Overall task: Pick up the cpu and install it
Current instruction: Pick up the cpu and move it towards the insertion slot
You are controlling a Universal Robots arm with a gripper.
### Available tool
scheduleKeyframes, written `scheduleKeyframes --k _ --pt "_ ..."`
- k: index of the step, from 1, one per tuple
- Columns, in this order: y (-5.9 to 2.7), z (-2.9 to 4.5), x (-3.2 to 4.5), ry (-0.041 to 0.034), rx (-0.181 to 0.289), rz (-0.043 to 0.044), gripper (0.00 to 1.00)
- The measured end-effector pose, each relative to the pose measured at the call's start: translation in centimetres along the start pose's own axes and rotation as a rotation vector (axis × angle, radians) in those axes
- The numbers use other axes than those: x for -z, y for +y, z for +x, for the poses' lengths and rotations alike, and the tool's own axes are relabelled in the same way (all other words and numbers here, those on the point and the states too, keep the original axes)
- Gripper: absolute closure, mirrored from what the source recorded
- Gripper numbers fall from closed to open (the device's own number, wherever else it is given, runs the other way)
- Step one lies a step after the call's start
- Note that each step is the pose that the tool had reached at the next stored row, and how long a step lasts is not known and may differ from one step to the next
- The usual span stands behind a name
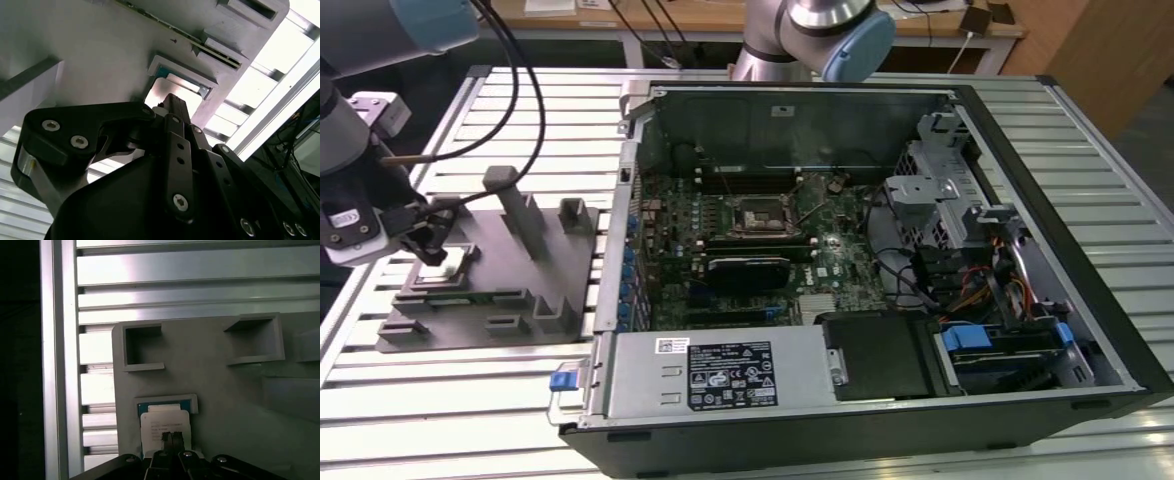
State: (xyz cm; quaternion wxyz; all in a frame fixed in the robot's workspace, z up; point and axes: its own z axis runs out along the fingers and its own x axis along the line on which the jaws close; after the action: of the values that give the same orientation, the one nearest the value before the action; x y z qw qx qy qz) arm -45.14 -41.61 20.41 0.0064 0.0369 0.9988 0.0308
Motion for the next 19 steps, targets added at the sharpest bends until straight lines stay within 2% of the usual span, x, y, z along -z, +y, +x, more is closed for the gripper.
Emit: scheduleKeyframes --k 10,19 --pt "-0.05 0.13 -0.88 0.0011 0.001 -0.0011 0.89" --pt "0.0 0.14 -0.97 0.0028 0.031 -0.004 0.89"
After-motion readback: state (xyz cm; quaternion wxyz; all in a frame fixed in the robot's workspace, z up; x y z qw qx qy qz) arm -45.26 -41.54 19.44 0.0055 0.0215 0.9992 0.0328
